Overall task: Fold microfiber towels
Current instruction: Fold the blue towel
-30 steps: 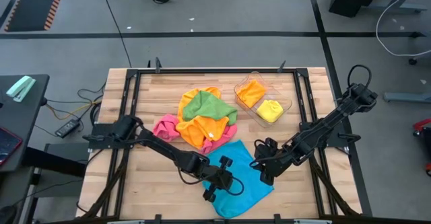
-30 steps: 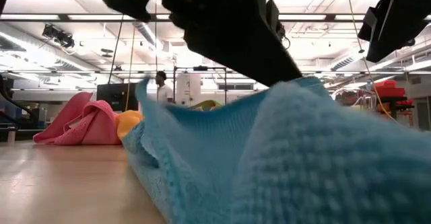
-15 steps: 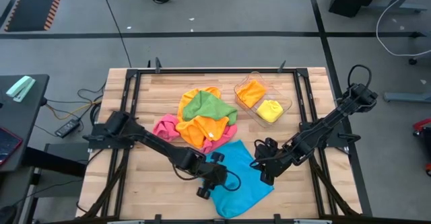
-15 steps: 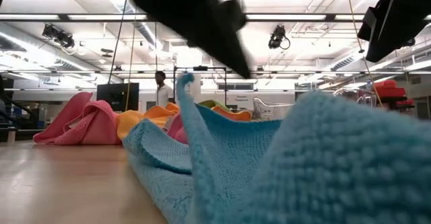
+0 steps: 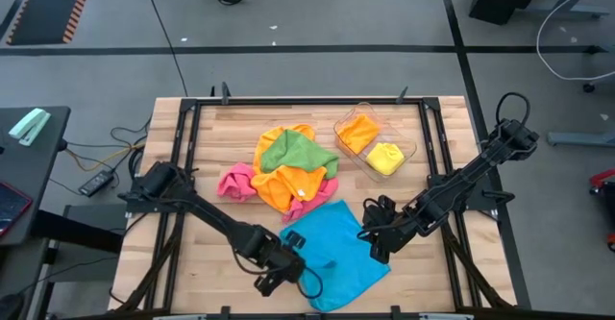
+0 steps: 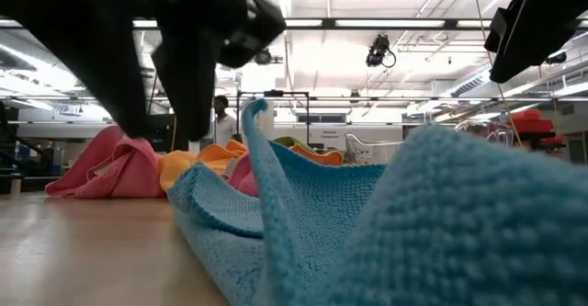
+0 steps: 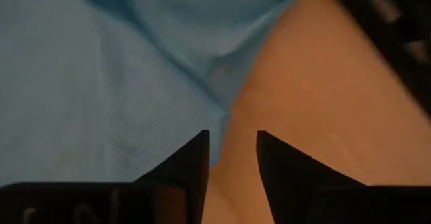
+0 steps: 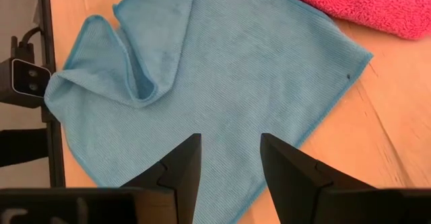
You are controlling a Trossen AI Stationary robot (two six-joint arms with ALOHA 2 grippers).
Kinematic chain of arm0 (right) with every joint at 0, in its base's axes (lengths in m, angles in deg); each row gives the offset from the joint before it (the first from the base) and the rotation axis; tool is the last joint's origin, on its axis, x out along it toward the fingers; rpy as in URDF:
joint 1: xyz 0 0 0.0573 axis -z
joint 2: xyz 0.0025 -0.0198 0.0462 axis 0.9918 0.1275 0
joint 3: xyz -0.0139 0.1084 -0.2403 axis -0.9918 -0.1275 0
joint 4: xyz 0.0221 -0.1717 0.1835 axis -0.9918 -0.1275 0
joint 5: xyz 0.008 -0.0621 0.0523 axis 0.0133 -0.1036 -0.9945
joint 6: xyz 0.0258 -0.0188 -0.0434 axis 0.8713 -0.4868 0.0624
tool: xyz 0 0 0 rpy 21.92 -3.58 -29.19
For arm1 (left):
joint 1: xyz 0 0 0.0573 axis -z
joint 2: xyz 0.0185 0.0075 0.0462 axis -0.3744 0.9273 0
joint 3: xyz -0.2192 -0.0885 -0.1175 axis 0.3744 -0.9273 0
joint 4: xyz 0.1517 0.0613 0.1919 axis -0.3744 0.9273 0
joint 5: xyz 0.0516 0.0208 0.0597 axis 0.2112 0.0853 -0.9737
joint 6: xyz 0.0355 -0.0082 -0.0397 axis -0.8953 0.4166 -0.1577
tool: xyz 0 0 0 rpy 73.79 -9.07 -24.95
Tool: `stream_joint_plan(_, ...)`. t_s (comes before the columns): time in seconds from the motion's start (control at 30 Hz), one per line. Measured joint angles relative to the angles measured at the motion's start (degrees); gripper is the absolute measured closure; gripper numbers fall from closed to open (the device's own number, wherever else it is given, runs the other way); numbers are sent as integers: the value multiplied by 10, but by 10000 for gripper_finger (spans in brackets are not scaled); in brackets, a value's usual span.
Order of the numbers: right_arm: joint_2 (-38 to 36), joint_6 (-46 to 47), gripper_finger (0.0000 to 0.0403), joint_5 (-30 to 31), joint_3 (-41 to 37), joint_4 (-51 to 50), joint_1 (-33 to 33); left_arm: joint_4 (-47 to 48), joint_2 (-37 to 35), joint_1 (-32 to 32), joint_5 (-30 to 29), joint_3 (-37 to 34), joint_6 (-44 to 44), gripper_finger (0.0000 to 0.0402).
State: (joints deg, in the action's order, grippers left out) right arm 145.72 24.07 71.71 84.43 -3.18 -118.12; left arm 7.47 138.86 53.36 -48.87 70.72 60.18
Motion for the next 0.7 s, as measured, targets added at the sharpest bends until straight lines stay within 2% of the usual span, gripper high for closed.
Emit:
stream_joint_plan(0.23, 0, 0, 242, 0, 0, 0, 0, -26, 4, -3, -16, -9, 8, 300)
stream_joint_plan(0.53, 0, 2, 242, 0, 0, 0, 0, -63, 29, -3, 1, -9, 3, 296)
stream_joint_plan(0.7, 0, 3, 242, 0, 0, 1, 0, -63, 34, -4, -1, -8, 4, 320)
